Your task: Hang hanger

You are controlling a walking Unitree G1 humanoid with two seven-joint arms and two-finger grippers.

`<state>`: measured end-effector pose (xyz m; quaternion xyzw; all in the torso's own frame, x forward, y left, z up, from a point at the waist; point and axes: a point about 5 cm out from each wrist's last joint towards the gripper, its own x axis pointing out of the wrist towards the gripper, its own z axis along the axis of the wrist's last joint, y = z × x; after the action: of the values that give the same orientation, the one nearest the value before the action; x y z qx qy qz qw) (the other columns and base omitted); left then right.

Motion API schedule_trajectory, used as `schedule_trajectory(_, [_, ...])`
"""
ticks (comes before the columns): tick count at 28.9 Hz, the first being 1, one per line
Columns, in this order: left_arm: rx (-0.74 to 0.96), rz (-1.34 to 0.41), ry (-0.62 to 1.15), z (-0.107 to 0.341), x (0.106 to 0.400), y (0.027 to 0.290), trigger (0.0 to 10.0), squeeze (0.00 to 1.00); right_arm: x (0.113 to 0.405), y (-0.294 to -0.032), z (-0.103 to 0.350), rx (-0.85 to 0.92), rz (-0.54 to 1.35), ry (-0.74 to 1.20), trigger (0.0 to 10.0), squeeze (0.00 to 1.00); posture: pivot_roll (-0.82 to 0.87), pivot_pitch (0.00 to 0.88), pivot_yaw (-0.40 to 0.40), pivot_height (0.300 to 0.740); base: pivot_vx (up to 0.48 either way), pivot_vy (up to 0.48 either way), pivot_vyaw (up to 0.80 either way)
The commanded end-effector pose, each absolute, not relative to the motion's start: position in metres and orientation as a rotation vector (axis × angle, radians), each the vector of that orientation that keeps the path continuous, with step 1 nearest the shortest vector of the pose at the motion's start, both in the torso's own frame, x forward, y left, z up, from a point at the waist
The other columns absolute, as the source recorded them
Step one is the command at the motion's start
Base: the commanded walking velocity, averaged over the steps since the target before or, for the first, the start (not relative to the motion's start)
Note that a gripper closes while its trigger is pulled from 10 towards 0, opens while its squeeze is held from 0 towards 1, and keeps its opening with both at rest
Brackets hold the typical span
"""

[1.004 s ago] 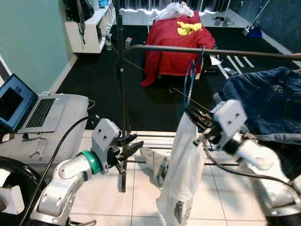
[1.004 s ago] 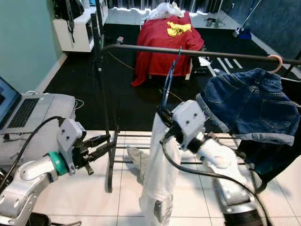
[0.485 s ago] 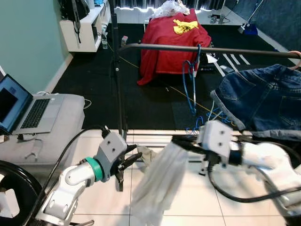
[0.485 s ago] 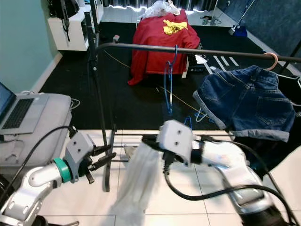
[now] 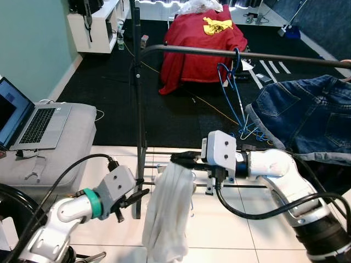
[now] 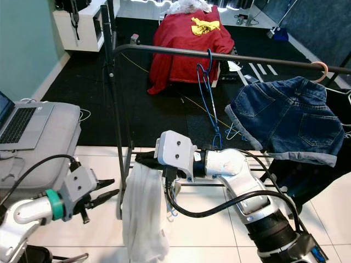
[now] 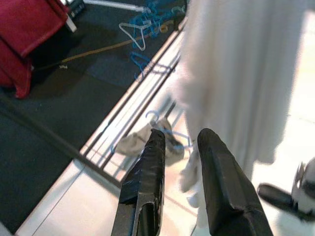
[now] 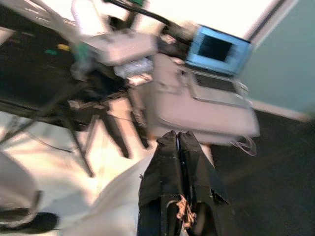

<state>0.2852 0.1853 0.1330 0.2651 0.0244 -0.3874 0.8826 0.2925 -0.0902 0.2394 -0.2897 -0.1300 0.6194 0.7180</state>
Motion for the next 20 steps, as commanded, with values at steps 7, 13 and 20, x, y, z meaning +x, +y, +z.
schedule_trajectory(7, [0.509,-0.786,0.072,0.119,0.275,0.183,10.0,0.00,0.286,-0.081,0.240,-0.721,1.537,-0.291,10.0,0.00,-0.09,0.111,-0.020,0.740,0.000,0.000,0.00])
schedule_trajectory(13, [0.455,-0.819,0.106,0.114,0.267,0.185,10.0,0.07,0.305,-0.088,0.262,-0.768,1.411,-0.377,10.0,0.00,-0.09,0.105,-0.018,0.740,0.000,0.000,0.00])
schedule_trajectory(20, [0.471,-0.806,0.113,0.121,0.267,0.197,10.0,0.51,0.305,-0.085,0.268,-0.774,1.422,-0.415,10.0,0.00,-0.09,0.106,-0.016,0.740,0.000,0.000,0.00])
